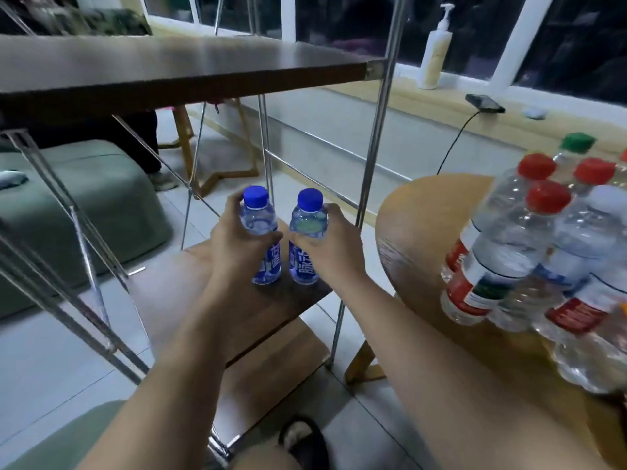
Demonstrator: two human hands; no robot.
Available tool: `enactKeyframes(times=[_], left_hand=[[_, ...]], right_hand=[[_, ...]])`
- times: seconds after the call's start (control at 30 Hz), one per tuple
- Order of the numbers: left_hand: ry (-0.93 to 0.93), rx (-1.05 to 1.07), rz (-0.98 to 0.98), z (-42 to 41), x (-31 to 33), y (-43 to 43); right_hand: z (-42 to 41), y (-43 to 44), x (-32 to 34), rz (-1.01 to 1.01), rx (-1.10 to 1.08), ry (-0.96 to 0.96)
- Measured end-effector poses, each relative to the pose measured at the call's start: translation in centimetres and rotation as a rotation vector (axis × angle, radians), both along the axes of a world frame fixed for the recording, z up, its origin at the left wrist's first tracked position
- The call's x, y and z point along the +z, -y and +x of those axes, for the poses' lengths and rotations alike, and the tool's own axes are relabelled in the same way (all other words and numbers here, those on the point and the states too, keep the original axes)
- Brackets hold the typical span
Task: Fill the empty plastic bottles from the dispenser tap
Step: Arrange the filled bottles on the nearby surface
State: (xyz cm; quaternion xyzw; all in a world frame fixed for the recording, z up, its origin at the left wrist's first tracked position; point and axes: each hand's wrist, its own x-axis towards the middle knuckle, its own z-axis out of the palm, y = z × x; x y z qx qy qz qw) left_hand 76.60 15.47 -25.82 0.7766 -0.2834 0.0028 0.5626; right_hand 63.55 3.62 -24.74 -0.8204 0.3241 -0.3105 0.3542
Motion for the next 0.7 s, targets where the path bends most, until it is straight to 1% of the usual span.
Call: enactKeyframes(times=[0.17,0.33,0.47,0.57,0.7], left_hand=[[-0.045,0.131,-0.052,3.9,-1.0,1.0],[-0.08,0.222,-0.138,6.2,-1.9,3.0],[-0.096,0.236,-0.173,8.1,-1.9,4.8],[-0.098,0.246,-0.196,9.2,-1.8,5.6],[-0.08,0.25,-0.181,9.7,-1.8,6.2]], right_hand=[[8.5,2.2,-0.8,0.053,0.029,-0.01],[14.8,4.8,-0.6,0.096,0.098,-0.048],[17.3,6.4,-0.4,0.142,0.151,-0.043],[18.1,6.6,-0.4,0.13,0.18,-0.04],[18.3,6.4,-0.7,0.137,0.164,-0.004]])
